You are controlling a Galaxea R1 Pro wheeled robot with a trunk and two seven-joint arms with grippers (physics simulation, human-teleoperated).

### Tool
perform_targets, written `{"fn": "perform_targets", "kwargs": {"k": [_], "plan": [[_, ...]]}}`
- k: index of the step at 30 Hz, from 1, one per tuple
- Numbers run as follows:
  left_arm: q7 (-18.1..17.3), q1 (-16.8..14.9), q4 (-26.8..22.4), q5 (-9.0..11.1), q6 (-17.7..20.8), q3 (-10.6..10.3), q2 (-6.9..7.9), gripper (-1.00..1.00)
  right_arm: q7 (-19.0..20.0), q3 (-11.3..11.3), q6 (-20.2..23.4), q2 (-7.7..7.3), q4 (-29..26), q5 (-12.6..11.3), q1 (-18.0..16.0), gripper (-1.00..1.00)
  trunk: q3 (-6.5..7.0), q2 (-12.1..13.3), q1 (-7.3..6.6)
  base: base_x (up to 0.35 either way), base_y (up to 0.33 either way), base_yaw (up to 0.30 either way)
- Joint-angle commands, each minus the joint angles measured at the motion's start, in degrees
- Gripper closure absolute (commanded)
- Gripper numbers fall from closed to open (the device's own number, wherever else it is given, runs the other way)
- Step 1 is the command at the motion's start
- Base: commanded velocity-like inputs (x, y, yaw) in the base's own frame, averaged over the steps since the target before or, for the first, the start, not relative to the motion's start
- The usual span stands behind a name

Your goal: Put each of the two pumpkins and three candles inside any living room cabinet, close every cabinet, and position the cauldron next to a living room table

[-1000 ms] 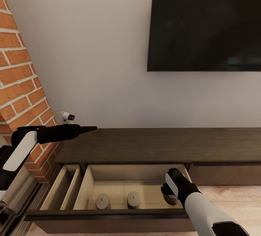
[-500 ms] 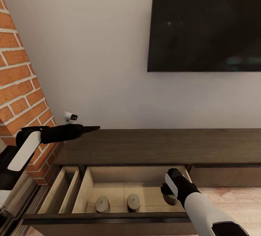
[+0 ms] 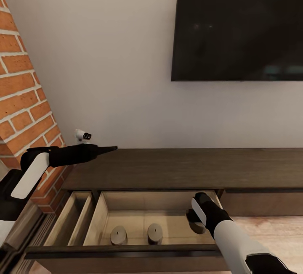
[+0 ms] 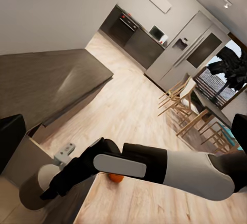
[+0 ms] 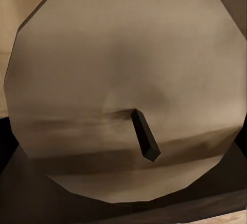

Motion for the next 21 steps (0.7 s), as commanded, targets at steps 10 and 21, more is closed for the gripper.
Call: {"fn": "perform_targets", "kwargs": {"k": [10,21], "plan": [[0.1,0.0,0.0,0.0,0.1,-0.1,-0.28,-1.00,0.0,0.0,0.0,0.04,3.4,-0.4,-3.4,1.00,-1.80,-4.0,2.20,0.000,0.000,0.000],[0.2,0.0,0.2,0.0,0.2,0.0,-1.55,-1.00,0.0,-0.1,0.1,-0.02,5.1,-0.3,-4.3,1.00,-2.34,-5.2,2.86,0.003,0.000,0.000]]}}
